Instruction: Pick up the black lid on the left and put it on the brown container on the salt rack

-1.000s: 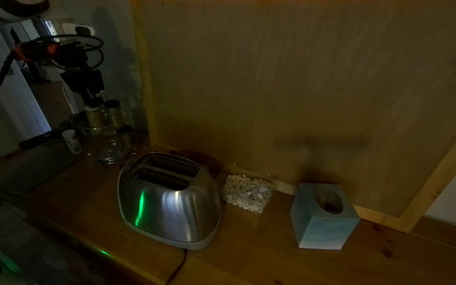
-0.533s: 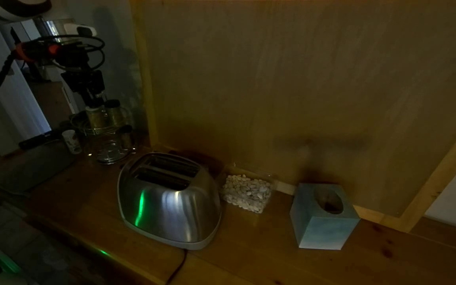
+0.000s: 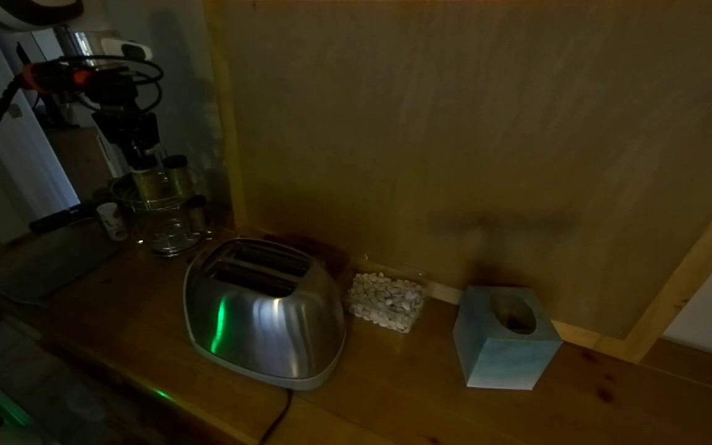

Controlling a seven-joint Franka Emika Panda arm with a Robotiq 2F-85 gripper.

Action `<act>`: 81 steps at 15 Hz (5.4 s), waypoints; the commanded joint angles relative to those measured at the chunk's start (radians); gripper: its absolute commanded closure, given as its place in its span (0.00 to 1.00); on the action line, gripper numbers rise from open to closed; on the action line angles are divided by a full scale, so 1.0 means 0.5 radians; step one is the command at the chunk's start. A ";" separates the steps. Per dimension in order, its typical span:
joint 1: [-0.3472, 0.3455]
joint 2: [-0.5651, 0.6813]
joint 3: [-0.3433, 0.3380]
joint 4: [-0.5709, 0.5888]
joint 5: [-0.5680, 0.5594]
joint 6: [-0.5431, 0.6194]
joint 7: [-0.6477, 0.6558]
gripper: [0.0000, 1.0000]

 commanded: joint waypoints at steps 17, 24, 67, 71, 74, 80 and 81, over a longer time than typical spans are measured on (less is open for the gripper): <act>0.000 0.046 -0.064 0.045 0.189 -0.014 -0.031 0.76; 0.007 0.042 -0.067 0.043 0.225 -0.014 -0.050 0.76; 0.005 0.021 -0.056 0.046 0.200 -0.044 -0.034 0.76; 0.005 0.033 -0.056 0.046 0.201 -0.040 -0.037 0.76; 0.004 0.041 -0.056 0.046 0.202 -0.026 -0.034 0.76; 0.005 0.063 -0.055 0.045 0.199 0.018 -0.035 0.76; 0.006 0.069 -0.054 0.044 0.197 0.020 -0.037 0.76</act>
